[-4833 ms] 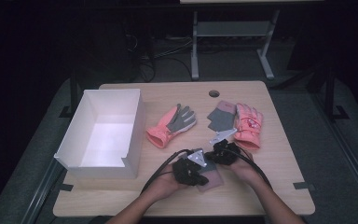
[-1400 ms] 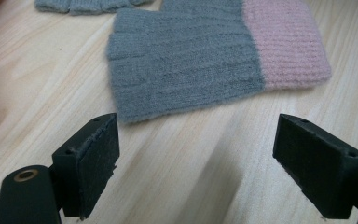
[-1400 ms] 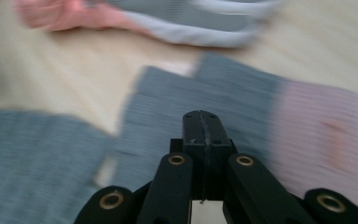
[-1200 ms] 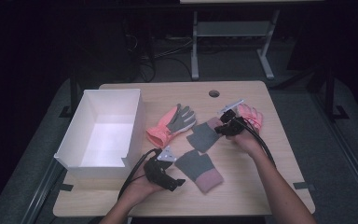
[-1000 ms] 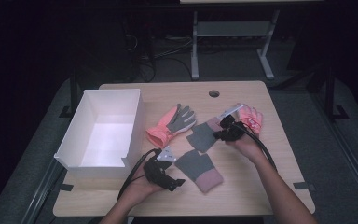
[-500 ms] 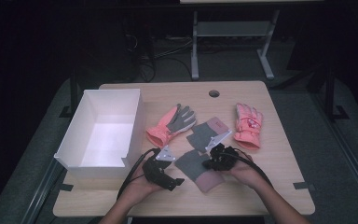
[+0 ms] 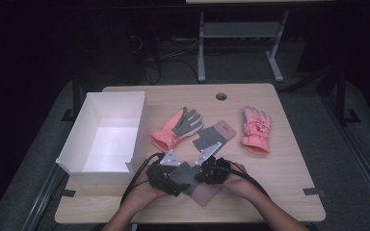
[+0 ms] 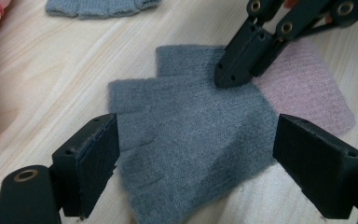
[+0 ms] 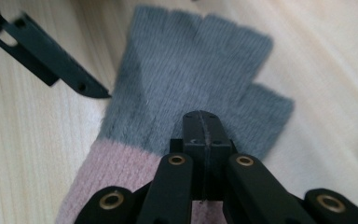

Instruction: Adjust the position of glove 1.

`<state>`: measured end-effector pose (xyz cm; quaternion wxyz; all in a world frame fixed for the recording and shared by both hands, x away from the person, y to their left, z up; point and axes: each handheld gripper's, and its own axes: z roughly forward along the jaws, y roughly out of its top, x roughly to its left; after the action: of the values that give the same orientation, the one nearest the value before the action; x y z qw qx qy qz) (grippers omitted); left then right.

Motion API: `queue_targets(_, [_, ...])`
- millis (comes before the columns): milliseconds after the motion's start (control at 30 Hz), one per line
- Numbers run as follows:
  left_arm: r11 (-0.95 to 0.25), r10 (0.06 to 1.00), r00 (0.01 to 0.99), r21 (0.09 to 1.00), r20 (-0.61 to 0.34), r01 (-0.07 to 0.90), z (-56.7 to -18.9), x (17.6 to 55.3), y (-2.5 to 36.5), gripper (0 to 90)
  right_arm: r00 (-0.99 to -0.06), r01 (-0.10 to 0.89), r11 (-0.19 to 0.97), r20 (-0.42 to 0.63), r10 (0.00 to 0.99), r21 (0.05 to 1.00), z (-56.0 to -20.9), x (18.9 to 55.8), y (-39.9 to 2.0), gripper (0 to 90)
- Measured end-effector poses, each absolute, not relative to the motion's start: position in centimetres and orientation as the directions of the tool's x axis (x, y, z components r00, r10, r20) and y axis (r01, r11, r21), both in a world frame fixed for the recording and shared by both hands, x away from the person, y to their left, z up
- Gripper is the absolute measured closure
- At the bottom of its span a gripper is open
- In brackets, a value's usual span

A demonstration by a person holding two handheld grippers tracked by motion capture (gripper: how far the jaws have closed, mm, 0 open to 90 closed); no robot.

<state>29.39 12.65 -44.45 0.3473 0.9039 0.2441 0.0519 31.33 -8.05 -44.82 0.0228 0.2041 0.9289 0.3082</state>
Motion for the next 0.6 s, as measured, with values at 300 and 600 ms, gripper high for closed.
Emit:
queue_targets(300, [-0.625,0.486,0.87,0.662,-0.084,0.414,-44.5,29.4,12.6,14.1,-0.784,0.497,0.577,0.052,0.618,0.648,-41.7,38.6,-12.7,90.0])
queue_targets(600, [-0.624,0.487,0.869,0.661,-0.09,0.418,-44.6,29.4,12.6,14.1,-0.668,0.614,0.52,0.039,0.744,0.594,-42.7,44.7,-15.4,90.0])
